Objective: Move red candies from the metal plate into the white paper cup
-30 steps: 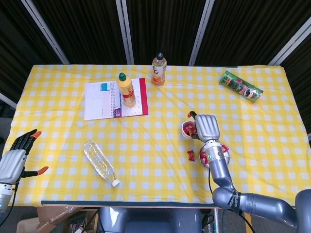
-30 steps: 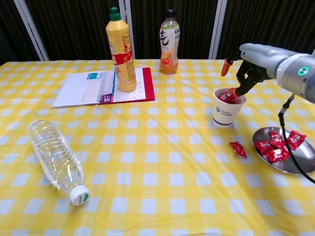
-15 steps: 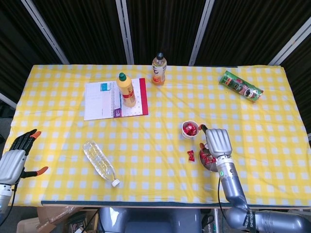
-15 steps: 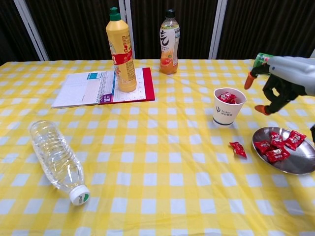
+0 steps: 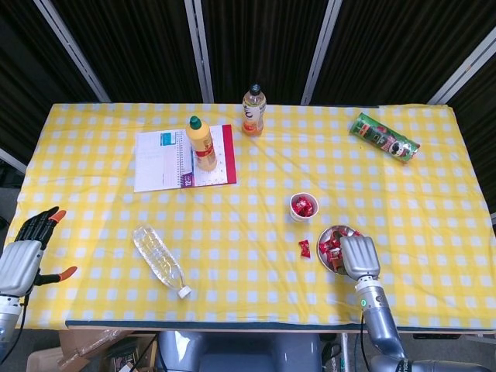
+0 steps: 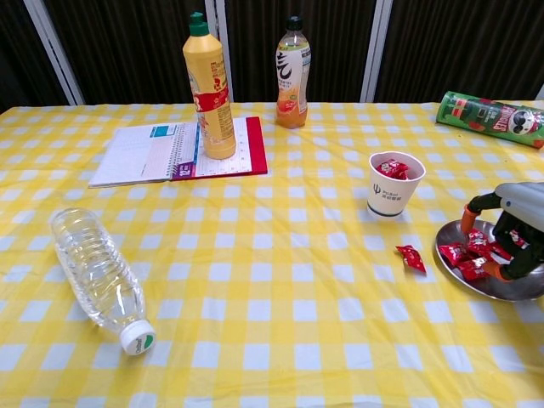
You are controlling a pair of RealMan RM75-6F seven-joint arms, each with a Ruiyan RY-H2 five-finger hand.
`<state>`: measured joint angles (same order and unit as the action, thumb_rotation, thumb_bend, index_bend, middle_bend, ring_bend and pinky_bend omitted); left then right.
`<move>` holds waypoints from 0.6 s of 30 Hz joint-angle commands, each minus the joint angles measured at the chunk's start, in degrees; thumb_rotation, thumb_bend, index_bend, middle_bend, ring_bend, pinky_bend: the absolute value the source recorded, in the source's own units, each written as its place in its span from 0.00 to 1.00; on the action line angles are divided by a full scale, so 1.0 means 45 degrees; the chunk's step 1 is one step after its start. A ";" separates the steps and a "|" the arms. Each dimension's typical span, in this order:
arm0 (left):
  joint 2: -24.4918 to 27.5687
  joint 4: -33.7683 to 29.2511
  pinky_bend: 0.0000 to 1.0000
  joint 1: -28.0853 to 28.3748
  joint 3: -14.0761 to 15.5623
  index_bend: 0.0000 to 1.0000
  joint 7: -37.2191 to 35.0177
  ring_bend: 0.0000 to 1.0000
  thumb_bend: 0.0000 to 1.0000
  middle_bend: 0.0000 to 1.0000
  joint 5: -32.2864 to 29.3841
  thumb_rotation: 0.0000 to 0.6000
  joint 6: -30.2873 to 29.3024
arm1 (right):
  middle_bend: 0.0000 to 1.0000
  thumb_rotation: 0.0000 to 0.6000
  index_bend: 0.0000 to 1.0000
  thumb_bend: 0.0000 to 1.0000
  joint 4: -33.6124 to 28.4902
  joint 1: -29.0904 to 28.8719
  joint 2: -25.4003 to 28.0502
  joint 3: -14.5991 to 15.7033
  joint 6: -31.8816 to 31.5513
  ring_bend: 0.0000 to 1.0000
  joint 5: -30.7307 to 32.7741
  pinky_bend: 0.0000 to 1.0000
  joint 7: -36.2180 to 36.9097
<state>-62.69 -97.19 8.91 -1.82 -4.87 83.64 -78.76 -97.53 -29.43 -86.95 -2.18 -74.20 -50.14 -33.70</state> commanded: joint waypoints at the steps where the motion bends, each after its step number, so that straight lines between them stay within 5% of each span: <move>1: 0.0001 -0.0003 0.00 -0.0002 -0.0007 0.00 -0.0003 0.00 0.04 0.00 -0.0033 1.00 0.0017 | 0.80 1.00 0.38 0.38 0.0291 0.0079 -0.0125 -0.0145 0.0152 0.87 -0.0015 0.96 0.0151; 18: 0.0030 0.0043 0.00 0.0013 -0.0015 0.00 -0.0103 0.00 0.04 0.00 -0.0110 1.00 0.0116 | 0.80 1.00 0.40 0.38 0.1395 0.0308 -0.0541 -0.0349 0.1005 0.87 0.0187 0.96 0.0397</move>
<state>-62.56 -97.02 8.98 -1.90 -5.32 83.15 -78.23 -91.65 -28.09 -89.14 -3.66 -70.01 -49.54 -31.93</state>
